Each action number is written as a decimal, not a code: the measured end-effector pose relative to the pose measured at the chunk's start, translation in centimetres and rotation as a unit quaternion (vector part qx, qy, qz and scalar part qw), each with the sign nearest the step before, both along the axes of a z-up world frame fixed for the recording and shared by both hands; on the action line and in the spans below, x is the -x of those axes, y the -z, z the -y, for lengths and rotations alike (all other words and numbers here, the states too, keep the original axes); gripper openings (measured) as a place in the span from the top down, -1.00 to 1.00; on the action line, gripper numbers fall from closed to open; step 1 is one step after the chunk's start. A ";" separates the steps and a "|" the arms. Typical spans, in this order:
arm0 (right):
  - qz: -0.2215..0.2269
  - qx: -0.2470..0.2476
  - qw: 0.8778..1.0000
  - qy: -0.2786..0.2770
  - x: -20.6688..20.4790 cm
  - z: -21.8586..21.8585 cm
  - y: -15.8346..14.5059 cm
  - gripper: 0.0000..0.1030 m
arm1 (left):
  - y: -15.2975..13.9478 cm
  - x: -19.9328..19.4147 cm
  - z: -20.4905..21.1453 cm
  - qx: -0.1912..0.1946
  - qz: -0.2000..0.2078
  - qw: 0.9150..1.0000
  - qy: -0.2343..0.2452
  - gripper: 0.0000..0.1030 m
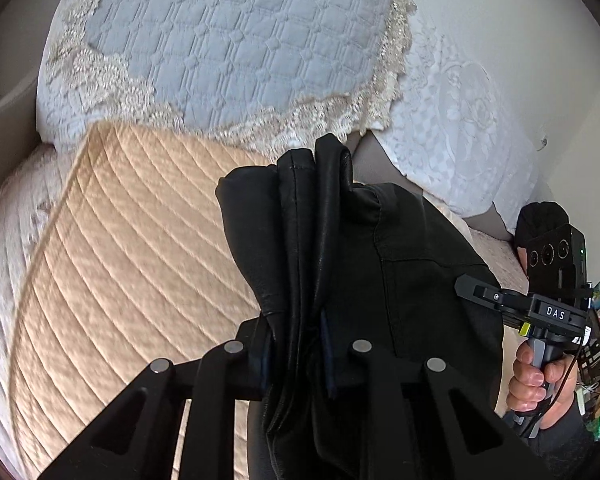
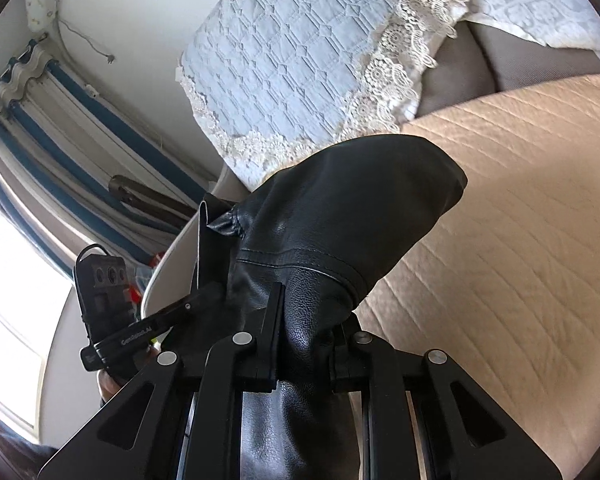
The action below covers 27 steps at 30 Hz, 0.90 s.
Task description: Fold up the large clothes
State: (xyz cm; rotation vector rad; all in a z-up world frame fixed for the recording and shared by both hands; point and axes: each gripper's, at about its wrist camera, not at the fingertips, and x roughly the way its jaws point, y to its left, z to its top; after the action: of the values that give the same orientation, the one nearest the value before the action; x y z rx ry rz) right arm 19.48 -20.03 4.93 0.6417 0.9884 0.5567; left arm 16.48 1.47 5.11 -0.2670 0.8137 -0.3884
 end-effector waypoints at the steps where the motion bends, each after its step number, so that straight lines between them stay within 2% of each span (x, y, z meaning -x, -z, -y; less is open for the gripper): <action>1: 0.001 -0.001 1.000 0.000 -0.6 -0.1 0.0 0.67 | -0.3 -0.7 -0.2 -0.002 0.003 1.000 -0.001 0.62; 6: -0.003 -0.006 1.000 0.001 -4.6 -0.7 0.7 0.67 | -0.9 -4.0 -0.9 -0.007 0.010 1.000 -0.007 0.62; 10: -0.016 0.012 1.000 -0.001 -7.1 -1.3 2.6 0.62 | 0.2 -7.1 -1.6 -0.016 0.005 1.000 -0.013 0.61; 11: -0.028 0.020 0.999 -0.001 -7.8 -1.5 3.7 0.60 | 0.9 -7.8 -1.8 -0.015 -0.001 1.000 -0.016 0.61; 13: -0.058 0.044 0.997 0.000 -9.0 -1.9 6.4 0.45 | 2.9 -9.4 -2.1 -0.019 -0.018 0.999 -0.019 0.60; 14: -0.086 0.072 0.994 0.004 -9.5 -2.2 8.5 0.43 | 4.5 -10.2 -2.2 -0.027 -0.030 0.999 -0.023 0.60; 15: -0.099 0.091 0.991 0.007 -9.8 -2.3 9.5 0.32 | 6.1 -10.9 -2.4 -0.033 -0.050 0.998 -0.032 0.60; 16: -0.102 0.108 0.989 0.010 -9.9 -2.3 10.6 0.13 | 8.0 -11.4 -2.6 -0.044 -0.066 0.996 -0.040 0.56; 17: -0.101 0.106 0.989 0.013 -9.9 -2.3 10.9 0.09 | 9.2 -11.6 -3.0 -0.043 -0.068 0.996 -0.047 0.50; 19: -0.099 0.104 0.990 0.013 -9.8 -2.3 10.7 0.08 | 10.2 -11.4 -4.3 0.000 -0.069 0.996 -0.060 0.48; 20: -0.091 0.115 0.989 0.009 -9.8 -2.5 10.3 0.08 | 10.2 -11.2 -4.6 0.009 -0.066 0.996 -0.062 0.47; 27: -0.052 0.166 0.984 0.022 -7.8 -2.2 7.3 0.07 | 8.8 -9.5 -5.0 -0.019 -0.050 0.996 -0.070 0.46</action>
State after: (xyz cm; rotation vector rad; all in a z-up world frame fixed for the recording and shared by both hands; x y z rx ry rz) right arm 27.27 -17.81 -2.38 0.3960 1.1326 0.3105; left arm 26.02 6.51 -3.66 -0.3085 0.8933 -0.2301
